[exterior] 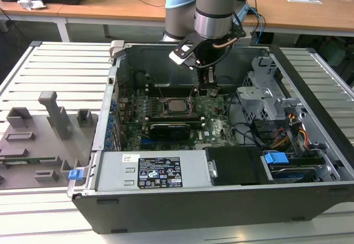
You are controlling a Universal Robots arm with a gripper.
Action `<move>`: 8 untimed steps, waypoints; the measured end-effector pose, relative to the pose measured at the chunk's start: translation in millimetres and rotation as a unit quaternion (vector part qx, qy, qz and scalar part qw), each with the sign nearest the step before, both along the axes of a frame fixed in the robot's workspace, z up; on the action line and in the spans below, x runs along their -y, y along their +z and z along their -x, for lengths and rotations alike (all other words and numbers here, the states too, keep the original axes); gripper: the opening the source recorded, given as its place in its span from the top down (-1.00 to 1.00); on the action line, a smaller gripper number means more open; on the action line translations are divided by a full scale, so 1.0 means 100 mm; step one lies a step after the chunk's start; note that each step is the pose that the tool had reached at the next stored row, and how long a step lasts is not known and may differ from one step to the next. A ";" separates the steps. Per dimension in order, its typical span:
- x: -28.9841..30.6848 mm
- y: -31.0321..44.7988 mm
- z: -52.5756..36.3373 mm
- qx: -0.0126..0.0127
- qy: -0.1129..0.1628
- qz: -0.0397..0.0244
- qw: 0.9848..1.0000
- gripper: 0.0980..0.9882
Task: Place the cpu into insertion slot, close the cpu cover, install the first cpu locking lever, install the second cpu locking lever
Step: 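Close the cpu cover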
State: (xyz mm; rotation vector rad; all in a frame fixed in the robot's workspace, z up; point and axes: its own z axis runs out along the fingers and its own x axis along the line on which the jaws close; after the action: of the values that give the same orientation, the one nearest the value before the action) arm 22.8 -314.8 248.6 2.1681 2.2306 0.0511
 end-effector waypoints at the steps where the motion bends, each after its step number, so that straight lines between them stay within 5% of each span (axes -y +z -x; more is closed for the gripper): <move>1: 0.000 0.000 0.004 0.000 0.000 0.000 1.000 0.98; 8: 0.000 0.000 0.025 0.000 0.000 0.000 1.000 0.98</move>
State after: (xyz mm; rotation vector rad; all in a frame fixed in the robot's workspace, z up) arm 20.3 -314.8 248.6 2.1681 2.2307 0.0512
